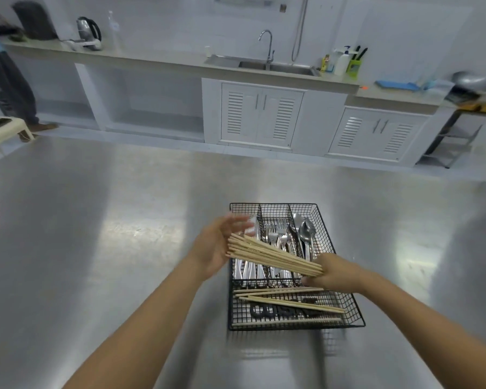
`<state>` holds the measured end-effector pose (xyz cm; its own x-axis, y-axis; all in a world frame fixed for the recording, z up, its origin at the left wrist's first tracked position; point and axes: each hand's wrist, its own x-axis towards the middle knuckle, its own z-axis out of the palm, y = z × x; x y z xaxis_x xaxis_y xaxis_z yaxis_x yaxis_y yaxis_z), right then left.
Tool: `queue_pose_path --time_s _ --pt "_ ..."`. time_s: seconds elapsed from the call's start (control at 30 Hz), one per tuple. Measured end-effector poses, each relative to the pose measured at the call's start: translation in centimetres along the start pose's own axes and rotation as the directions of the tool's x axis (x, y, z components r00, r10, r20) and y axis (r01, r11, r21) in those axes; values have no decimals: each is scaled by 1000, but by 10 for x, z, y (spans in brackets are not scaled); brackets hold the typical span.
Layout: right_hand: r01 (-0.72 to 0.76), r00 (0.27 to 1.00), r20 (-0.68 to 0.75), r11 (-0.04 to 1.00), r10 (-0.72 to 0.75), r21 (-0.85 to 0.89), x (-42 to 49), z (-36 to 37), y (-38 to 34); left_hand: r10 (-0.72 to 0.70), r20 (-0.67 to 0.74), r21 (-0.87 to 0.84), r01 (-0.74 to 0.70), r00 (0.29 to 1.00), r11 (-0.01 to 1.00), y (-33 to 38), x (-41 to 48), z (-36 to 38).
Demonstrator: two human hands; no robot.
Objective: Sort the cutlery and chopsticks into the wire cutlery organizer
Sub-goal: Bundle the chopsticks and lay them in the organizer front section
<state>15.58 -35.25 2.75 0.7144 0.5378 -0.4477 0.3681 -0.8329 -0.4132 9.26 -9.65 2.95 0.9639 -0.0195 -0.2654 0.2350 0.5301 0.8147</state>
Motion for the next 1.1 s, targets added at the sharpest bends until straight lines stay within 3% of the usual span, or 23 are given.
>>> queue_pose_path --time_s 0.1,0.23,0.33,0.4,0.53,0.8,0.93,1.03,1.1 --pt "-55 998 -36 995 52 -83 -6 5 7 -17 -108 108 29 994 994 -42 -3 23" --pt "-76 997 -42 988 71 -132 -6 15 11 26 -181 92 -9 983 996 -55 -7 26" --pt "-54 998 -43 988 48 -147 -7 22 17 152 -222 388 -56 963 920 -62 -7 16" --pt "-54 997 -66 962 37 -269 -9 24 23 245 -247 482 -101 937 871 -69 -6 10" --pt "4 997 -64 870 -41 -493 -8 32 25 324 -253 503 -162 911 849 -88 -6 7" --pt "105 991 -45 930 -129 -352 -8 45 34 466 -182 708 -213 866 674 -107 -6 4" --pt "142 986 -39 949 -159 -282 -11 57 47 470 -180 744 -193 864 640 -110 -5 4" --pt "163 963 -174 957 -208 -239 -19 58 46 465 -171 779 -170 869 604 -108 -8 5" --pt "208 878 -385 951 -285 -229 -24 56 46 457 -148 822 -148 877 550 -107 -10 8"
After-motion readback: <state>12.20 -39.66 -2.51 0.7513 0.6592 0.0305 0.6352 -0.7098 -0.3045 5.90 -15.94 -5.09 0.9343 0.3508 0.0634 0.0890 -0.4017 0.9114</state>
